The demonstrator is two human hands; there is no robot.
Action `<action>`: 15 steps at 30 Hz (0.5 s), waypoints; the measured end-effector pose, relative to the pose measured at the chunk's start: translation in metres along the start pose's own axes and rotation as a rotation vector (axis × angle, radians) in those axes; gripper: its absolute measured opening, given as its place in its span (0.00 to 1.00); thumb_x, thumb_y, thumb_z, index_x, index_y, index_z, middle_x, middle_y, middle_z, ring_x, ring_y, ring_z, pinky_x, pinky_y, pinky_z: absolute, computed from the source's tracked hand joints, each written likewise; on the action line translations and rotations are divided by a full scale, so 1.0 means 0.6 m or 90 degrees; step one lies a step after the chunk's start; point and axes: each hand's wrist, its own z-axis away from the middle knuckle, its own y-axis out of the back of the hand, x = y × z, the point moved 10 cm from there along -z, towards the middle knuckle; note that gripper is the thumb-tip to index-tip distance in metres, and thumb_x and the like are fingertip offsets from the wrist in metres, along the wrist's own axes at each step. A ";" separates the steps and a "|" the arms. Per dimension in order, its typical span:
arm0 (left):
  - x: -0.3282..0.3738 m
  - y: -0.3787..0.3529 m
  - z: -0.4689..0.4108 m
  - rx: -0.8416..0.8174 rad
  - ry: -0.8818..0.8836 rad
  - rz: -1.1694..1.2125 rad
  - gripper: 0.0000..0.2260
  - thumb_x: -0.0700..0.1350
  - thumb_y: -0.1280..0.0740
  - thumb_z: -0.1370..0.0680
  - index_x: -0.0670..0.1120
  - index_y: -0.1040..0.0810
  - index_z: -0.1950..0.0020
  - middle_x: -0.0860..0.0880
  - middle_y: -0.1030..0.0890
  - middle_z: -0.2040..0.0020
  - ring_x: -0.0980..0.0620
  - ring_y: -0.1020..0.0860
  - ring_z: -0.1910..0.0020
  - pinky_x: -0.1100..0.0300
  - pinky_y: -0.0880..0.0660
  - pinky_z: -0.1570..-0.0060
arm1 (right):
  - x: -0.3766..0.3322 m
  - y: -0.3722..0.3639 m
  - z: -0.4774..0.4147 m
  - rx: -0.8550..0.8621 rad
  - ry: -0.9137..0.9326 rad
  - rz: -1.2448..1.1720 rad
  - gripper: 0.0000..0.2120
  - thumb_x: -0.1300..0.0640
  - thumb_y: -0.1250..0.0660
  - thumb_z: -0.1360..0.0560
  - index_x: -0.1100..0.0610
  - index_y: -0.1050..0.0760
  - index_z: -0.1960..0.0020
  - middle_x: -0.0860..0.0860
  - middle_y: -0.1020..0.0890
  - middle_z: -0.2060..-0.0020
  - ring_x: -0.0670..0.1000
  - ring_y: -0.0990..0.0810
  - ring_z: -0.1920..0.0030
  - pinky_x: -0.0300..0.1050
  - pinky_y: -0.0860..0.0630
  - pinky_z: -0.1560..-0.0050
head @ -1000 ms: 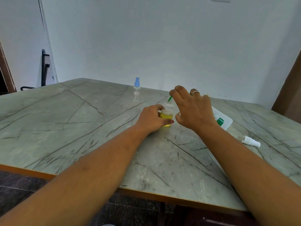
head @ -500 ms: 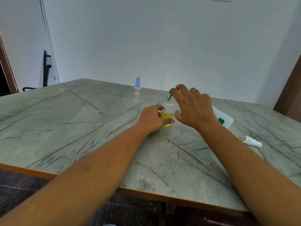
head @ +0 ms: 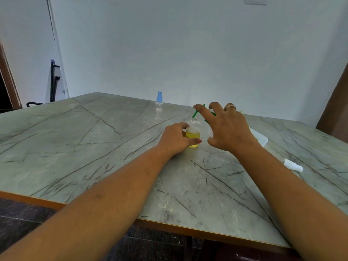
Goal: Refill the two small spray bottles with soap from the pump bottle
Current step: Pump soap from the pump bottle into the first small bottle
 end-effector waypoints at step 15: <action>0.003 0.001 0.001 -0.003 -0.009 0.001 0.32 0.57 0.27 0.32 0.46 0.30 0.32 0.47 0.24 0.37 0.56 0.27 0.50 0.65 0.32 0.52 | -0.010 0.013 0.005 0.050 0.035 0.058 0.42 0.45 0.27 0.38 0.52 0.42 0.29 0.49 0.33 0.34 0.58 0.24 0.51 0.40 0.37 0.71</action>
